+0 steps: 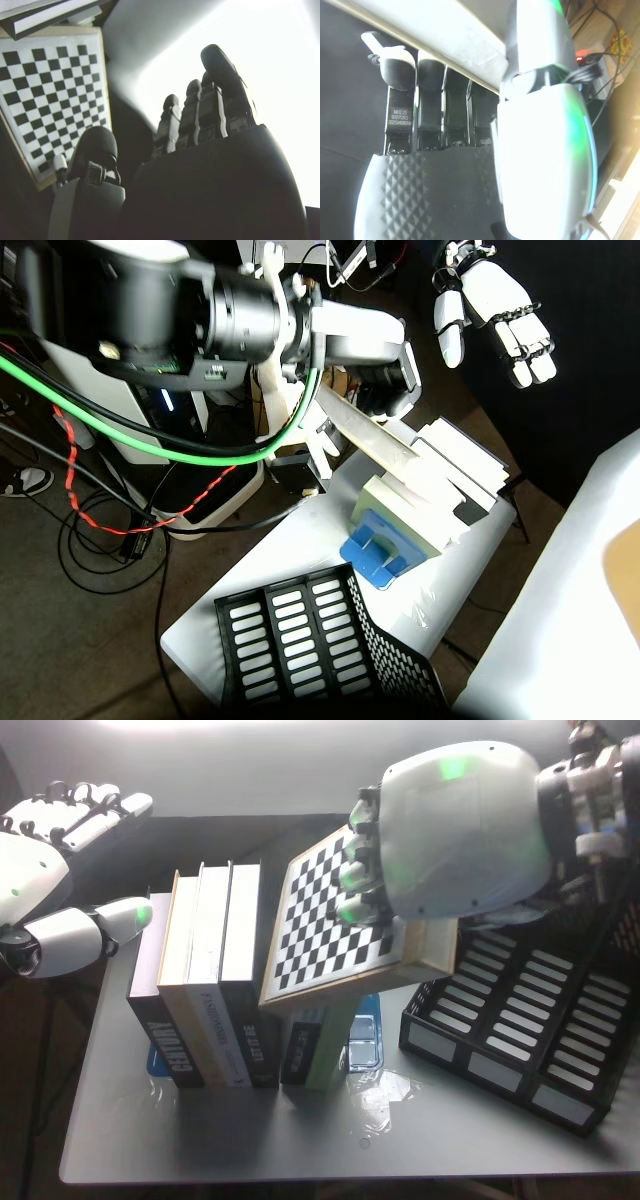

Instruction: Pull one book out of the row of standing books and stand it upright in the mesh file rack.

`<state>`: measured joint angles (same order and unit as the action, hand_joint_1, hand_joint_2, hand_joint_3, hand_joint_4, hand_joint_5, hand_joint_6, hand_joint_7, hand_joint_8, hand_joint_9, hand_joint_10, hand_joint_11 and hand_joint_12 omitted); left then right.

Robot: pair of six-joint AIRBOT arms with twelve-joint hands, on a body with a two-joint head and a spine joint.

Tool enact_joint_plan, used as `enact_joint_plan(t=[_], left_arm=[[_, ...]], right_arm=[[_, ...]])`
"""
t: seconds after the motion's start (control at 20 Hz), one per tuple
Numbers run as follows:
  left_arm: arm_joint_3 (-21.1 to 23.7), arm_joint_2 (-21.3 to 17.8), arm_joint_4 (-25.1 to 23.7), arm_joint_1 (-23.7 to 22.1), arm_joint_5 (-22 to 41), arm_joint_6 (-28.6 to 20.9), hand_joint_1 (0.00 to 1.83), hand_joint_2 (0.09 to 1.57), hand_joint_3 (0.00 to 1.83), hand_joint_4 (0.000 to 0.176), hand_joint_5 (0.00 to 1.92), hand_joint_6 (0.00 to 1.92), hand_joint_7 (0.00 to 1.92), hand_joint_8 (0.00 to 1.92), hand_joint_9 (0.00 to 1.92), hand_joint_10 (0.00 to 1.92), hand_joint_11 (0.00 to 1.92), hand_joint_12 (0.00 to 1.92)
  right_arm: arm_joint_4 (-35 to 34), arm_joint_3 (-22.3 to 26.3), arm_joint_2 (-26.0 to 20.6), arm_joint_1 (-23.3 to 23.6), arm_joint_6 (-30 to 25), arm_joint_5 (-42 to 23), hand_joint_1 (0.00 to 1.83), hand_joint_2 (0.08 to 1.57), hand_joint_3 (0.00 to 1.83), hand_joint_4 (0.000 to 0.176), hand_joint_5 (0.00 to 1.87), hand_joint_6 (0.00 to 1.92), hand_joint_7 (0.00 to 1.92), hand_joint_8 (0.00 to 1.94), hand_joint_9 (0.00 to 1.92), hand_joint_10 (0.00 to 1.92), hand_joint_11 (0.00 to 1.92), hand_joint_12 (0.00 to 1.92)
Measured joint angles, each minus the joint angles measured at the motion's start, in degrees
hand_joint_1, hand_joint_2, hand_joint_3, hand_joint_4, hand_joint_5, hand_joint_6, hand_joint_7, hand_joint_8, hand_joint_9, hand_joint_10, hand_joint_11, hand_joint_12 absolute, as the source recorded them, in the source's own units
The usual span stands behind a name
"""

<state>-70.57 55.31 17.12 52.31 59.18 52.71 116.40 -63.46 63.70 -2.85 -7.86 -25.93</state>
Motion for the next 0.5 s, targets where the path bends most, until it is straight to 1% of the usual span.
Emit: enact_joint_plan(t=[0.05,0.1,0.15,0.2,0.25,0.3,0.35,0.4,0.45,0.5], left_arm=[[0.0,-0.07,-0.02,0.0,0.0,0.0,0.06,1.37,0.0,0.105,0.0,0.0,0.0,0.0,0.0,0.0,0.0,1.92],[0.0,-0.15,-0.15,0.0,-0.02,0.0,0.07,1.37,0.0,0.104,0.0,0.0,0.0,0.0,0.0,0.0,0.0,1.92],[0.0,-0.24,-0.13,0.0,0.0,0.0,0.04,1.37,0.0,0.107,0.0,0.0,0.0,0.0,0.0,0.0,0.0,1.92],[0.0,-0.26,-0.13,0.0,0.0,0.0,0.05,1.36,0.0,0.093,0.0,0.0,0.0,0.0,0.0,0.0,0.0,1.92],[0.0,-0.26,-0.11,0.0,-0.07,0.0,0.03,1.36,0.0,0.097,0.0,0.0,0.0,0.0,0.0,0.0,0.0,1.92],[0.02,-0.26,-0.13,-0.07,-0.15,0.0,0.01,1.36,0.0,0.106,0.0,0.0,0.0,0.0,0.0,0.0,0.0,1.92],[0.13,-0.33,-0.15,-0.11,-0.2,0.0,0.02,1.36,0.0,0.099,0.0,0.0,0.0,0.0,0.0,0.0,0.0,1.92],[0.17,-0.39,-0.15,-0.11,-0.2,0.02,0.02,1.35,0.0,0.095,0.0,0.0,0.0,0.0,0.0,0.0,0.0,1.92],[0.31,-0.48,-0.11,-0.13,-0.2,0.0,0.02,1.35,0.0,0.086,0.0,0.0,0.0,0.0,0.0,0.0,0.0,1.92],[0.31,-0.48,-0.17,-0.13,-0.22,0.0,0.05,1.35,0.0,0.09,0.0,0.0,0.0,0.0,0.0,0.0,0.0,1.92]], right_arm=[[0.46,0.17,-0.52,0.68,-1.16,-0.13,1.3,1.27,0.0,0.0,0.59,1.43,0.73,1.46,0.72,1.59,0.64,1.83],[0.74,0.2,-1.14,1.49,-2.4,-0.33,1.31,1.29,0.01,0.0,0.56,1.48,0.66,1.53,0.67,1.65,0.56,1.83],[1.25,0.26,-1.62,2.05,-3.1,-0.61,1.31,1.3,0.01,0.0,0.53,1.51,0.64,1.57,0.66,1.68,0.55,1.84],[1.44,0.37,-2.03,2.51,-3.78,-0.72,1.32,1.29,0.0,0.0,0.56,1.49,0.66,1.5,0.71,1.62,0.59,1.78],[1.97,0.61,-2.71,3.26,-4.68,-1.2,1.31,1.29,0.0,0.0,0.58,1.54,0.63,1.49,0.69,1.62,0.56,1.76],[2.73,0.9,-3.39,4.0,-5.4,-1.29,1.31,1.29,0.0,0.0,0.61,1.55,0.62,1.49,0.65,1.64,0.51,1.79],[3.65,1.18,-4.13,4.87,-6.56,-1.4,1.29,1.32,0.01,0.0,0.59,1.62,0.57,1.53,0.57,1.7,0.4,1.86],[4.76,1.25,-4.68,5.46,-7.91,-1.55,1.12,1.35,0.01,0.0,0.6,1.66,0.54,1.59,0.5,1.56,0.32,1.91],[6.73,1.31,-5.49,6.23,-9.53,-1.75,1.27,1.31,0.0,0.0,0.58,1.58,0.63,1.49,0.61,1.64,0.46,1.87],[8.02,1.31,-6.19,6.67,-10.82,-2.08,1.31,1.29,0.0,0.0,0.55,1.5,0.67,1.46,0.68,1.65,0.55,1.87]])
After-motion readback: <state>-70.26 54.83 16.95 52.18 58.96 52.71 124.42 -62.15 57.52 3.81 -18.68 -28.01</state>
